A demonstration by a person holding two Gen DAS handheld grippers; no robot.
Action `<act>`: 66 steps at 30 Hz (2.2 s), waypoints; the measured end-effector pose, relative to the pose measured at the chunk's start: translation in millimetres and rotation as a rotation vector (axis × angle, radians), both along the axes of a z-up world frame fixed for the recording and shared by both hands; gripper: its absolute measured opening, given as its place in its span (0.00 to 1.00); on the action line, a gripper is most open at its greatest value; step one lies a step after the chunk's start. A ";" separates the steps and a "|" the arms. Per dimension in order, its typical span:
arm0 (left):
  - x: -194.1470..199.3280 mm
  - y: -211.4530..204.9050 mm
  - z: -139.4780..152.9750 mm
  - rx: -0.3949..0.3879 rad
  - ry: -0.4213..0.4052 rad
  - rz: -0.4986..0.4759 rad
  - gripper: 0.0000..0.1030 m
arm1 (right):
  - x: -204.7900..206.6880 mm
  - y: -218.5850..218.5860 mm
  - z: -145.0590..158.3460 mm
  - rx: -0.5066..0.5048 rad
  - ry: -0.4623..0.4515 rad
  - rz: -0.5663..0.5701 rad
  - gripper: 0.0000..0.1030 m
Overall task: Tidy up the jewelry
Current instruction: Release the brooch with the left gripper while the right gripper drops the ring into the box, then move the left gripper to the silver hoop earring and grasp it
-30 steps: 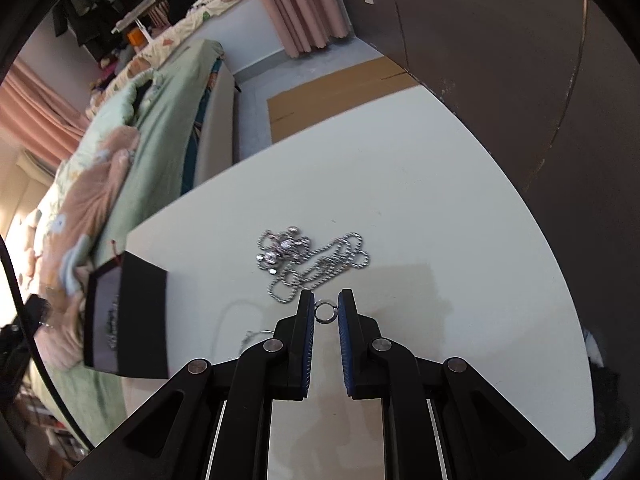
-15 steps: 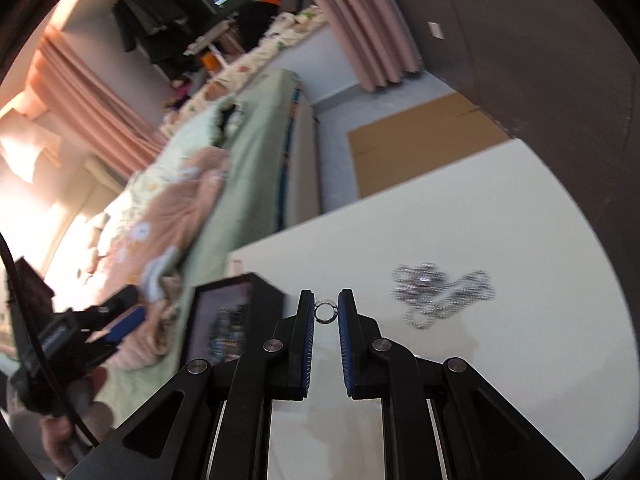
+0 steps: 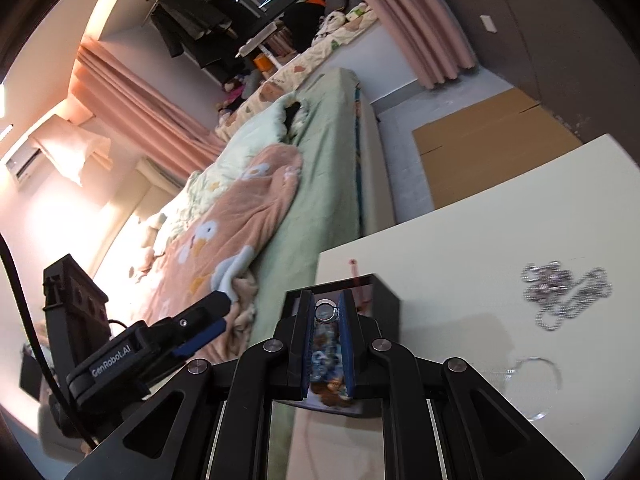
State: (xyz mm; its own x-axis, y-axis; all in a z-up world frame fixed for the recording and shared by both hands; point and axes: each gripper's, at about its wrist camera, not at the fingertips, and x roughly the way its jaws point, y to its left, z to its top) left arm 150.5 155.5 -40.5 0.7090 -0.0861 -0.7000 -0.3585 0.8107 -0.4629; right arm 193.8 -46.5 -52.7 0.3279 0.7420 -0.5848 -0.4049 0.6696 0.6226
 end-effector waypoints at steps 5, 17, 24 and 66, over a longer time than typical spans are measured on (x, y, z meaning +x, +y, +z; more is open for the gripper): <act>0.3 3.3 -1.3 0.000 0.004 0.012 0.63 | 0.2 17.9 -5.0 0.017 0.010 0.042 0.17; 12.8 -22.3 -9.5 0.030 0.034 -0.036 0.63 | -0.7 -23.5 5.7 -0.012 0.010 -0.048 0.69; 22.5 -53.9 -7.8 0.063 0.022 -0.078 0.63 | 4.8 -63.5 11.8 -0.068 0.000 -0.113 0.69; 47.9 -212.6 -77.6 0.337 0.134 -0.441 0.62 | 32.8 -221.7 -3.0 -0.229 0.098 -0.282 0.83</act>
State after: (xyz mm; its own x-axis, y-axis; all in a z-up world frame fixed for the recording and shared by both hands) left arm 198.4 -57.1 -118.1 0.5598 -0.1101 -0.8213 0.0100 0.9920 -0.1262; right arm 226.6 -268.2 -55.8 0.4351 0.4766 -0.7639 -0.1306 0.8729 0.4702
